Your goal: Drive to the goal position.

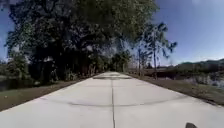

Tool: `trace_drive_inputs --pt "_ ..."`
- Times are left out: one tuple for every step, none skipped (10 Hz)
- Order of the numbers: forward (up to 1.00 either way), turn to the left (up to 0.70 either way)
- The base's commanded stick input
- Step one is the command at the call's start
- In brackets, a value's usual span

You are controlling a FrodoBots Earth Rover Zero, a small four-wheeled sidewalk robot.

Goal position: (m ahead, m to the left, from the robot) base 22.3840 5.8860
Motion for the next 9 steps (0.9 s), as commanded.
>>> trace_drive_inputs --pt "1.0 0.0" --pt "1.0 0.0" --pt "1.0 0.0" --pt "1.0 0.0" --pt "1.0 0.0" --pt "1.0 0.0" --pt "1.0 0.0" --pt "1.0 0.0" --pt "1.0 -0.01"
